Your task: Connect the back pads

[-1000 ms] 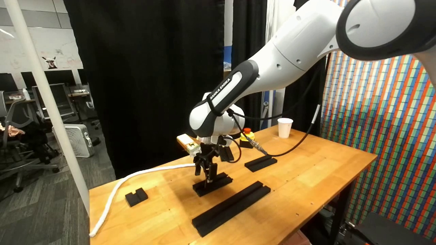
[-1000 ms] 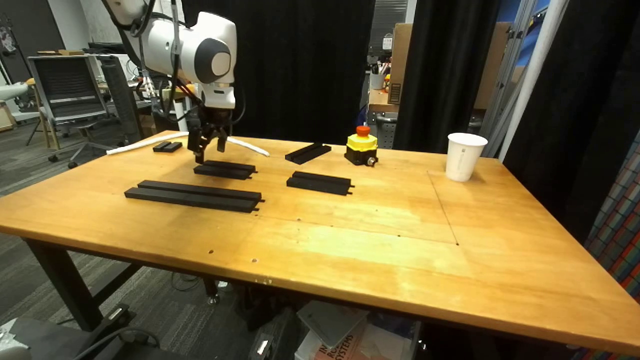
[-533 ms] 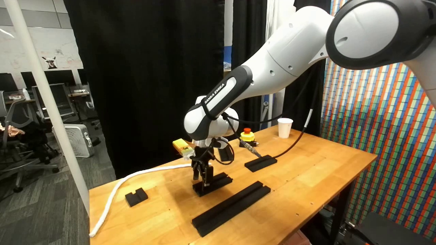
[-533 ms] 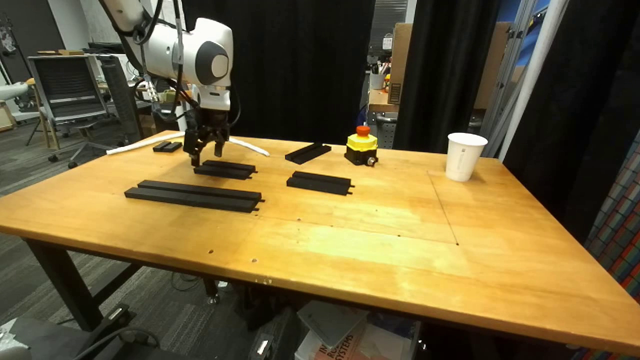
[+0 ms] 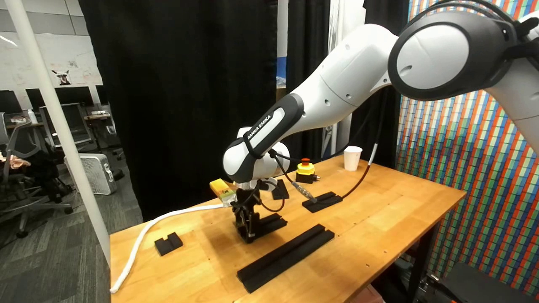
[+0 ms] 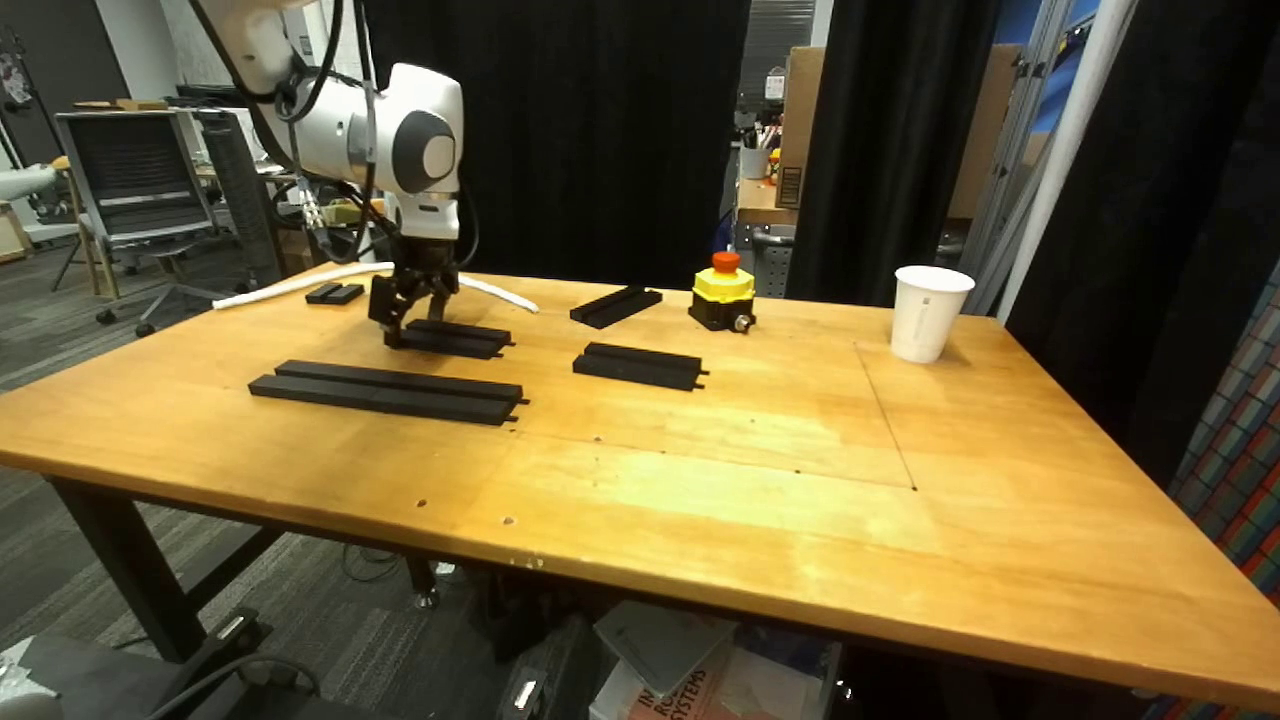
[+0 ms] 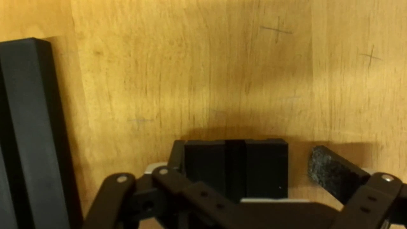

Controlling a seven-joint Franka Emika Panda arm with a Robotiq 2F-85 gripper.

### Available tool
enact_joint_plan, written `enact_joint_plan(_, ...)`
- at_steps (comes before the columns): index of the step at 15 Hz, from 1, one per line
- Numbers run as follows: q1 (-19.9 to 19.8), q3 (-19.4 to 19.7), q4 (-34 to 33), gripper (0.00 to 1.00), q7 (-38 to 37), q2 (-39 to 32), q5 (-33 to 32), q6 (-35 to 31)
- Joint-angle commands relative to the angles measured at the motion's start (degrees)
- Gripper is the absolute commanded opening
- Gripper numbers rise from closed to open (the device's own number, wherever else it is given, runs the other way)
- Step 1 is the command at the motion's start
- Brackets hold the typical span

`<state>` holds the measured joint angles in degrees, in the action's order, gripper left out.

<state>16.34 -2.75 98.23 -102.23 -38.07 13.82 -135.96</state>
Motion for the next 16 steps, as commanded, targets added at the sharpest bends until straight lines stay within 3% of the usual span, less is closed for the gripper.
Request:
enact_joint_plan(1, 1.1, 0.5, -1.0, 1.0, -1.8, -1.1, -1.5, -1.6)
enact_joint_plan(2, 1.1, 0.5, -0.5, 0.75, -1.7, -0.8, -1.5, -2.0)
enact_joint_plan(3, 0.8, 0.5, 0.9, 0.74, -1.1, 0.0, -1.5, -2.5)
enact_joint_plan(6, 0.2, 0.6, 3.8, 0.53, -0.1, 2.2, -1.4, -3.3)
enact_joint_plan(11, -0.7, 0.9, 11.3, 0.45, 1.2, 7.6, -1.3, -6.3)
enact_joint_plan(16, -2.5, 3.0, 20.7, 0.45, 4.4, 15.2, -3.7, -6.4)
